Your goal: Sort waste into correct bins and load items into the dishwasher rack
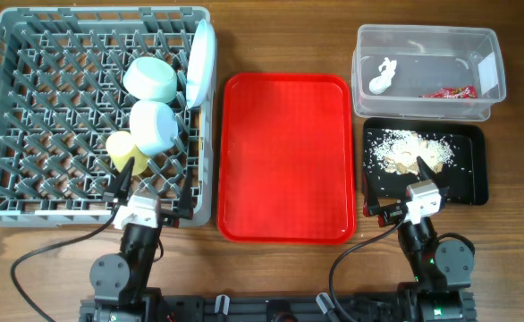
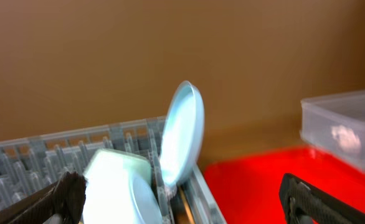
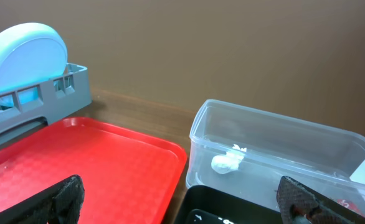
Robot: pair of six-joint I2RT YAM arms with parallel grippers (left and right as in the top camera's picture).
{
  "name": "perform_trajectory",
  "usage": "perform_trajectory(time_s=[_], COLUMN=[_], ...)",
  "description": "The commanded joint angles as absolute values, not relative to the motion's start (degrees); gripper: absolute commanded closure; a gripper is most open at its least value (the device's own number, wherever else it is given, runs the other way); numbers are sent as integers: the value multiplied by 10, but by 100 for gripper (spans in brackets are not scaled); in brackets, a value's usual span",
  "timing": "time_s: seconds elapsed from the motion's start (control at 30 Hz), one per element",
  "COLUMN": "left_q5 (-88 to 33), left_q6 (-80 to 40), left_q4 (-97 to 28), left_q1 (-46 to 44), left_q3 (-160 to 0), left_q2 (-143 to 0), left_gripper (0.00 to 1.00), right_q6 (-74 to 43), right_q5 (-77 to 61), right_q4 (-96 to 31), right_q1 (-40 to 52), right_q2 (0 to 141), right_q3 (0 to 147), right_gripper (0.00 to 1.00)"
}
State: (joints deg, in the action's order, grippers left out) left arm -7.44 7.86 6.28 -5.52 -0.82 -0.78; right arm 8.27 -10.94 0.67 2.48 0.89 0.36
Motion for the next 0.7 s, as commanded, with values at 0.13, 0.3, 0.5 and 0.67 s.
perform_trajectory(time_s=[0.13,0.3,0.5,0.67], left_q5=[-107,-107,-107,-107], left_q6=[46,23,23,23], left_q4=[-36,-35,-35,-35], left_q1=[-42,-42,-42,-42], left_q3=[-3,-3,-3,-3], left_q2=[-2,-2,-2,-3], left_gripper=[0,0,0,0], right_q6=[90,90,90,90], right_q5=[-117,-117,-117,-117], right_q4=[9,9,9,9], right_q1=[23,23,23,23], right_q2=[3,3,3,3], right_q3=[3,3,3,3], right_gripper=[0,0,0,0])
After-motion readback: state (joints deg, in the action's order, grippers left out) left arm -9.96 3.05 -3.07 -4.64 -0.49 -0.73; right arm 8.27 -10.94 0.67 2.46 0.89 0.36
